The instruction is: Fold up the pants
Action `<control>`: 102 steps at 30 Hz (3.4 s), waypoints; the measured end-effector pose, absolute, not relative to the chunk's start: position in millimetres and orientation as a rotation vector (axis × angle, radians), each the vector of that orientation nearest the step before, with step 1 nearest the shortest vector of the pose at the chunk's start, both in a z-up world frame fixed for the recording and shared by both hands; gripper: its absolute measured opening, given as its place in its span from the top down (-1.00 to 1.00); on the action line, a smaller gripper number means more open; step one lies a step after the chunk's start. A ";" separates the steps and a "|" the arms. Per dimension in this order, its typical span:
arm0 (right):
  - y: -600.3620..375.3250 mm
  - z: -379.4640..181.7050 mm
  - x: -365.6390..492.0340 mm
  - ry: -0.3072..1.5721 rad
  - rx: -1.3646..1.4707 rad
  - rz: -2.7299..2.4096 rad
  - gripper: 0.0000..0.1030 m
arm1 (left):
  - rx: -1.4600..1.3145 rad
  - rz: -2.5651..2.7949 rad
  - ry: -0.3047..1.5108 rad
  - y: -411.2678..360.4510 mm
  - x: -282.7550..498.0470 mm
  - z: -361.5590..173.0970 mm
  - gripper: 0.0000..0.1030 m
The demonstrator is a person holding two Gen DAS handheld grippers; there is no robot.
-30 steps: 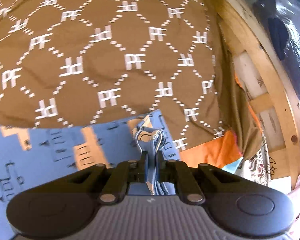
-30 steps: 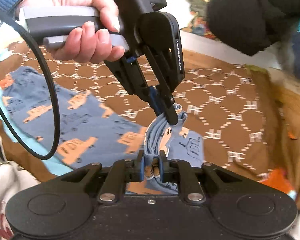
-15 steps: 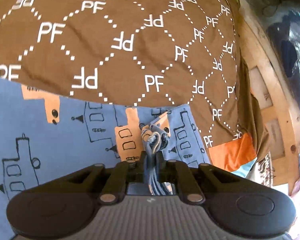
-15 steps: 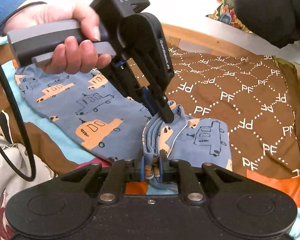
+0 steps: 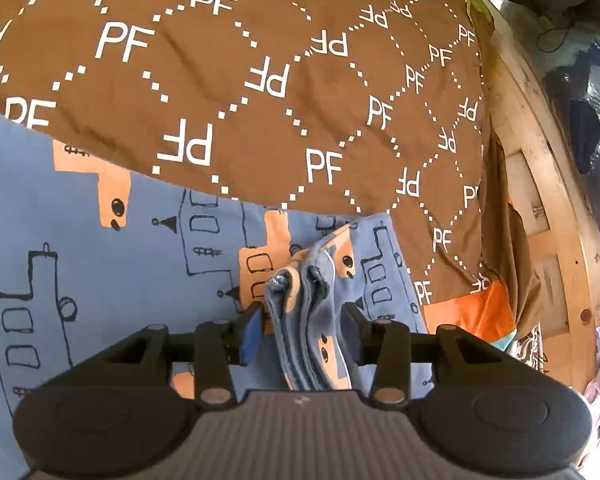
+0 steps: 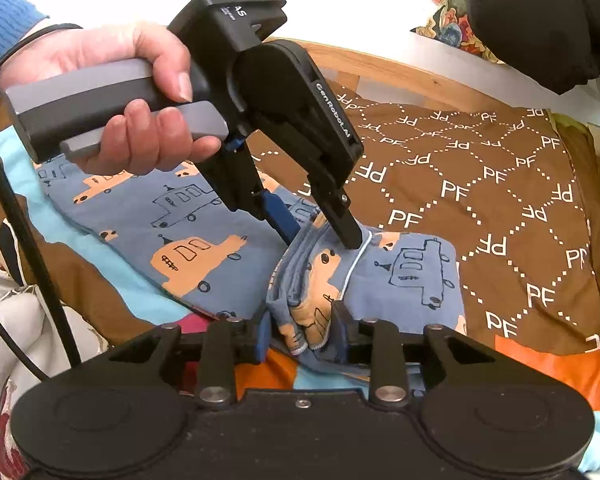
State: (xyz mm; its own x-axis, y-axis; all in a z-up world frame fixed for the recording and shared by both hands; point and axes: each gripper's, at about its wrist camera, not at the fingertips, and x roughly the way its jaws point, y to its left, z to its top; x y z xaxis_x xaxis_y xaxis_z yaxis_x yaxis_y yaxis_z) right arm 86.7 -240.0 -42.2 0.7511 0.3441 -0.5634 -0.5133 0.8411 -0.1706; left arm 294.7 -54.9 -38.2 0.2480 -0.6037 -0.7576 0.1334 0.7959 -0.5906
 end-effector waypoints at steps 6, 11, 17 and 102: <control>-240.0 -42.5 86.6 0.542 -0.328 0.479 0.36 | -0.441 -0.515 1.218 -54.7 292.4 -38.2 0.28; -240.0 -43.2 86.2 0.535 -0.333 0.483 0.37 | -0.446 -0.514 1.223 -53.2 292.0 -39.5 0.46; -239.8 -43.5 83.7 0.517 -0.348 0.490 0.53 | -0.439 -0.508 1.221 -56.5 291.6 -38.0 0.68; -173.6 -63.7 211.7 0.483 -0.493 0.290 -0.98 | -0.008 0.007 0.827 70.7 214.2 -33.0 -0.90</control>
State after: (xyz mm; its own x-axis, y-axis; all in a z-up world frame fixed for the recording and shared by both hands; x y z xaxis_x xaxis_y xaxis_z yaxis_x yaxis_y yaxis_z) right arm 211.7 -173.6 -63.7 0.8485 0.1503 -0.5074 -0.3776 0.8437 -0.3816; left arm 214.2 70.7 -33.0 0.6767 0.0028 -0.7362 -0.0090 0.9999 -0.0044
